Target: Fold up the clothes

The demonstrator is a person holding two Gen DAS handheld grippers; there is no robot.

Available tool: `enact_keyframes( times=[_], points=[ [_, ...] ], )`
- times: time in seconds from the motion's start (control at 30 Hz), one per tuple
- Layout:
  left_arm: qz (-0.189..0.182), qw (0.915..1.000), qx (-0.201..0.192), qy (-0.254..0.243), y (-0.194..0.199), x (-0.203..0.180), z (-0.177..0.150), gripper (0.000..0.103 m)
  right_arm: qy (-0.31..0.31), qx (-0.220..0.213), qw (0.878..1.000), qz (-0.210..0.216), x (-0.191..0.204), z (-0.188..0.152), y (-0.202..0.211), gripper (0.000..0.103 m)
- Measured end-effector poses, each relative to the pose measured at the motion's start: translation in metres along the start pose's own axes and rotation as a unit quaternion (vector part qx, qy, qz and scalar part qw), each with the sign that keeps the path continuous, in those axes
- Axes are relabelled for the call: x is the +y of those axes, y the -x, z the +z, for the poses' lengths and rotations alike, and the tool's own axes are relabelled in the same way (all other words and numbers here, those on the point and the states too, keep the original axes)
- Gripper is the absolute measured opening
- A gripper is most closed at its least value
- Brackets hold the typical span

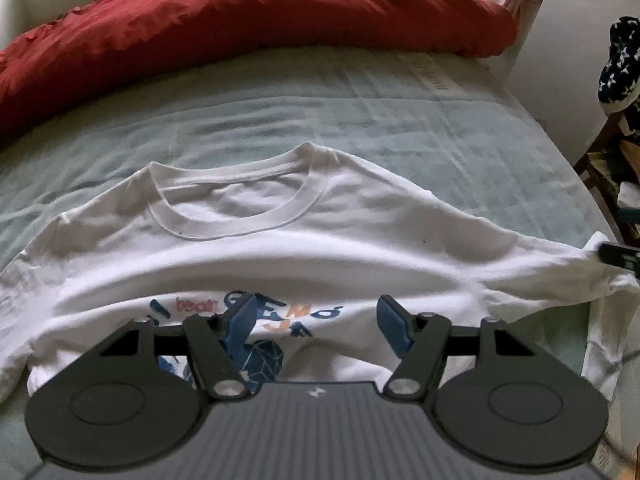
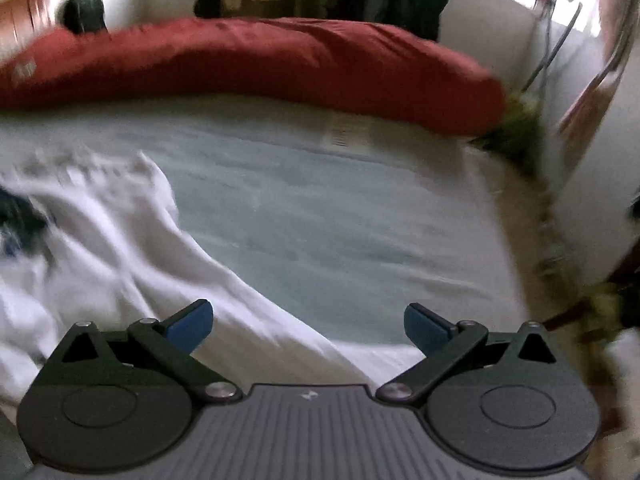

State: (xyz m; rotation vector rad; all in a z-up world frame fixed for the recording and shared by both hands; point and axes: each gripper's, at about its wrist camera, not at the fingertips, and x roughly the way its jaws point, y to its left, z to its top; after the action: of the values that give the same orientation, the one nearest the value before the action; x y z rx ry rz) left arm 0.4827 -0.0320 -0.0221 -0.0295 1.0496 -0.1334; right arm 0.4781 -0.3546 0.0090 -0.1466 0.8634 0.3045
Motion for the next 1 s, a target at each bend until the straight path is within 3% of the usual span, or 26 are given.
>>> enact_keyframes(
  times=[0.13,0.3,0.37,0.5,0.63,0.77,0.87,0.93,1.0],
  points=[
    [0.0,1.0,0.006,-0.002,-0.003,-0.001,-0.004,0.067,-0.064,0.042,0.995,0.06,0.0,-0.005,-0.031,0.103],
    [-0.004,0.9999,0.013,0.001,-0.007,0.005,-0.006,0.067,-0.136,0.119,0.978,0.103,0.009,-0.053,-0.05,0.103],
    [-0.006,0.9999,0.013,0.003,-0.008,0.007,-0.006,0.067,-0.127,0.097,0.983,0.094,0.016,-0.065,-0.046,0.103],
    [-0.028,0.9996,0.001,-0.009,-0.007,0.006,0.006,0.067,-0.123,0.104,0.984,0.073,0.023,-0.064,-0.054,0.103],
    [-0.055,0.9963,-0.022,-0.063,-0.013,-0.006,0.037,0.065,-0.104,0.11,0.987,0.057,0.031,-0.06,-0.063,0.103],
    [-0.07,0.987,-0.049,-0.136,-0.024,-0.03,0.074,0.063,-0.06,0.108,0.991,0.042,0.039,-0.061,-0.057,0.103],
    [-0.093,0.9803,-0.061,-0.163,-0.029,-0.054,0.088,0.063,-0.077,0.092,0.991,0.058,0.03,-0.054,-0.04,0.103],
    [-0.113,0.9759,-0.062,-0.176,-0.033,-0.072,0.091,0.065,-0.118,0.059,0.989,0.068,0.01,-0.049,-0.022,0.103],
    [-0.133,0.9718,-0.056,-0.187,-0.038,-0.089,0.088,0.065,-0.159,0.026,0.986,0.049,-0.014,-0.045,-0.004,0.103]
  ],
)
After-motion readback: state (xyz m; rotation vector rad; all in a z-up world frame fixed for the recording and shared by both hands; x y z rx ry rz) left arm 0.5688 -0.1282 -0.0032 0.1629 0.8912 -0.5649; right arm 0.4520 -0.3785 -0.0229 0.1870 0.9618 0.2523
